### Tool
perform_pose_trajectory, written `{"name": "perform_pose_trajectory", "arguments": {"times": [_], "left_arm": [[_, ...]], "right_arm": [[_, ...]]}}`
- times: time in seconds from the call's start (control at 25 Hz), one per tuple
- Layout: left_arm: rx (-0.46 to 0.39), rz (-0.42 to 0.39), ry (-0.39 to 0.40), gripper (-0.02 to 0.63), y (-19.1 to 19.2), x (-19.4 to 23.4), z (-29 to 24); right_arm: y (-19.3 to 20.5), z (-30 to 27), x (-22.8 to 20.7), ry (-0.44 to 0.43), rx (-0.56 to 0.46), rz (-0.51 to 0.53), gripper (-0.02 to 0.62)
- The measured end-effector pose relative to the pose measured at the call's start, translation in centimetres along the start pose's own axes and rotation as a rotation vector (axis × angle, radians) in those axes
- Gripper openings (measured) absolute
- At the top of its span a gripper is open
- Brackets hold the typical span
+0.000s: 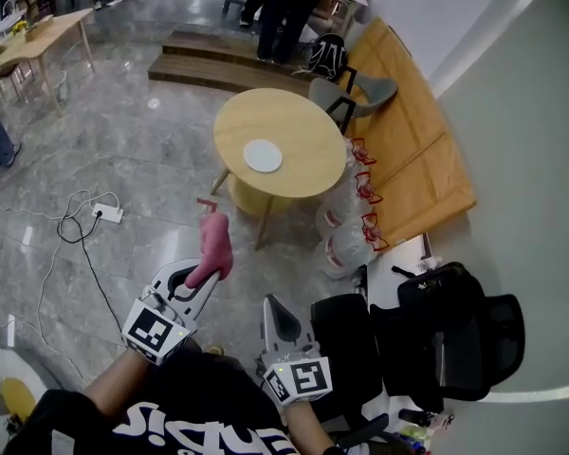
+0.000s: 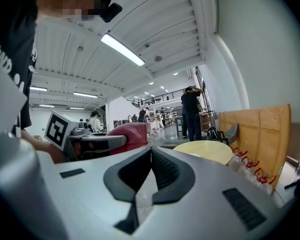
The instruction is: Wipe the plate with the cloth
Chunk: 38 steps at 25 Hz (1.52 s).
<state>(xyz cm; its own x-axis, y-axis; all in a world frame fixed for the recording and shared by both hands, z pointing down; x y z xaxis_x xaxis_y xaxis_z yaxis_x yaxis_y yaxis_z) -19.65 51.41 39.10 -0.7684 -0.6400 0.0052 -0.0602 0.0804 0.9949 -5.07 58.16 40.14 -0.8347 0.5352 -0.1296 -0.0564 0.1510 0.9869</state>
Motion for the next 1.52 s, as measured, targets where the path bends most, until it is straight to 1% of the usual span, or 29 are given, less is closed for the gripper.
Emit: {"name": "perform_pose_trajectory", "arguments": {"times": [0.08, 0.2, 0.32, 0.4, 0.52, 0.64, 0.76, 0.84, 1.0, 1.12, 1.32, 1.44, 1.52], "left_arm": [[0.007, -0.011, -0.023, 0.053, -0.2, -0.1, -0.3], [0.002, -0.002, -0.02, 0.053, 0.3, -0.5, -0.5], [0.012, -0.016, -0.045, 0.052, -0.3, -0.3, -0.8], [0.0, -0.02, -0.04, 0.053, -0.3, -0.3, -1.2], [-0.009, -0.014, -0.027, 0.052, 0.6, 0.0, -1.8], [-0.001, -0.01, -0.044, 0.053, -0.2, 0.7, -2.8], [0.005, -0.003, -0.028, 0.052, 0.1, 1.3, -4.3], [0.003, -0.014, -0.025, 0.053, 0.4, 2.0, -5.6], [0.007, -0.014, -0.029, 0.052, -0.5, 3.3, -7.6], [-0.006, -0.02, -0.01, 0.052, 0.4, 4.4, -9.0], [-0.011, -0.021, -0.004, 0.053, 0.3, 6.2, -11.9], [-0.024, -0.031, 0.006, 0.053, 1.4, 7.6, -13.8], [-0.025, -0.03, 0.008, 0.054, 1.2, 8.6, -15.1]], "right_arm": [[0.4, 0.7, -0.6, 0.008, 0.002, -0.005, 0.021], [0.7, 1.3, -1.2, 0.012, 0.005, -0.013, 0.021], [0.7, 1.4, -1.6, 0.011, 0.008, -0.02, 0.021], [0.7, 1.2, -1.9, 0.01, 0.007, -0.023, 0.021], [0.9, 0.7, -2.5, 0.01, 0.006, -0.028, 0.021], [1.1, 0.2, -3.2, 0.016, 0.01, -0.03, 0.021], [1.1, -0.6, -4.5, 0.034, 0.012, -0.029, 0.021], [0.8, -1.2, -5.4, 0.048, 0.009, -0.03, 0.021], [0.6, -2.6, -6.7, 0.06, 0.007, -0.033, 0.021], [0.7, -4.1, -7.4, 0.058, 0.01, -0.042, 0.021], [0.8, -7.2, -9.5, 0.047, 0.013, -0.052, 0.021], [0.7, -9.4, -10.9, 0.041, 0.007, -0.054, 0.021], [0.3, -10.8, -11.8, 0.04, 0.006, -0.054, 0.021]]}}
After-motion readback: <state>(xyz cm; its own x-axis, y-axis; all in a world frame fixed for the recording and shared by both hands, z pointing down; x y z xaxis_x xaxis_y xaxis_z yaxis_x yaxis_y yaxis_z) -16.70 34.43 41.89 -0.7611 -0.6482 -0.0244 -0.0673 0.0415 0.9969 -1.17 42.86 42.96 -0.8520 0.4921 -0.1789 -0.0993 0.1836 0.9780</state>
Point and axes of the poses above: the fingertips, and each gripper's own axes: z backward along the fingers, x to its left, y out of its underside, the point moved 5 cm from there along z, backward along the fingers, and after that the axes turned 11 degrees about -y, right-handed, at the moved point
